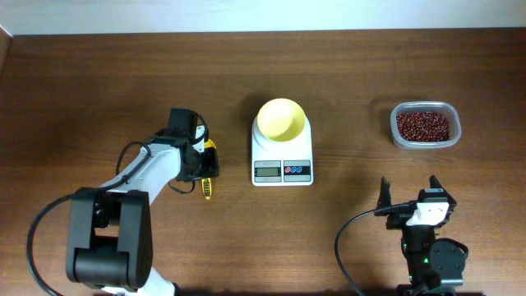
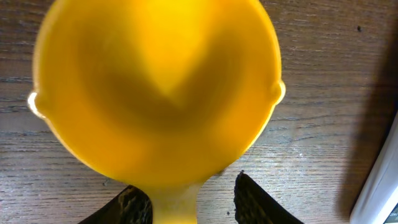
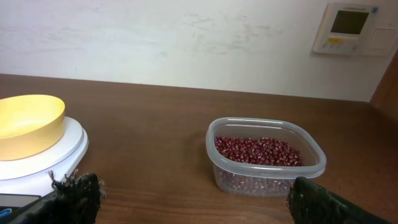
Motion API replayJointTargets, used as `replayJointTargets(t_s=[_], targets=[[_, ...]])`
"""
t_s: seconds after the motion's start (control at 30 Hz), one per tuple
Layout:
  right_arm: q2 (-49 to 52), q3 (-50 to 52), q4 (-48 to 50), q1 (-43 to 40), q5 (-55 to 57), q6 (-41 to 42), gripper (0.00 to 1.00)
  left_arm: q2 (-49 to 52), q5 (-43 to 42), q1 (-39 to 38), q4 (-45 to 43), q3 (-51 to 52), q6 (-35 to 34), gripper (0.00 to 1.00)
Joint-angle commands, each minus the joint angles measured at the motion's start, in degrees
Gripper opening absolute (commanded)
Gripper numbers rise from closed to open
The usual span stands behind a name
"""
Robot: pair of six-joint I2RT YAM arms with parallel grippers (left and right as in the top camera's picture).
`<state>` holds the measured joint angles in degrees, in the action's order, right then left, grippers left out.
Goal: Scoop item into bowl and weigh 50g on scale
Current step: 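Lift the yellow scoop with the left gripper and raise it upright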
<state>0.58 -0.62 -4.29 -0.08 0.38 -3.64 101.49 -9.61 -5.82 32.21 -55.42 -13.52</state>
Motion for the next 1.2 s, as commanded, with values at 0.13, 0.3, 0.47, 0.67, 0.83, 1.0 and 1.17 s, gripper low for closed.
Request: replayJointTargets(t_s=[0.13,0.3,0.47,0.67,0.83,1.0,1.17], targets=[[-0.4,0.3,-0.4,-0.3,-0.1,-0.2,0.99,4.2,-0.4,-0.2,3.7,3.3,-0.6,0.53],[-0.3,0.3,-0.4,-0.3,-0.1,-0.2,0.99,4.2,-0.4,-0.1,5.2,3.3,-0.6,0.43],[-0.2,0.3,-0.4,-0.3,-0.1,-0.2,0.99,4.2,-0.4,-0.1,5.1,3.0,-0.6,0.28],[-0.2,0.3,-0.4,-0.3,-0.1,-0.2,0.99,4.2,-0.5,-0.1,5.4,1.3,-0.6,0.15],[-0.2,0.3,-0.4,-0.3,-0.1,-0.2,0.99,4.1,-0.7,-0.1,12.1,-4.4,-0.6,0.06],[-0.2,0.3,-0.4,-0.3,-0.1,-0.2,0.99,4.1,-1.2,-0.1,15.2,-7.3,-0.6,0.00],[-0.2,0.3,-0.4,-0.3,-0.1,-0.2,0.99,4.1,-1.6,-0.1,17.0,-10.3,-0.6,0.00]])
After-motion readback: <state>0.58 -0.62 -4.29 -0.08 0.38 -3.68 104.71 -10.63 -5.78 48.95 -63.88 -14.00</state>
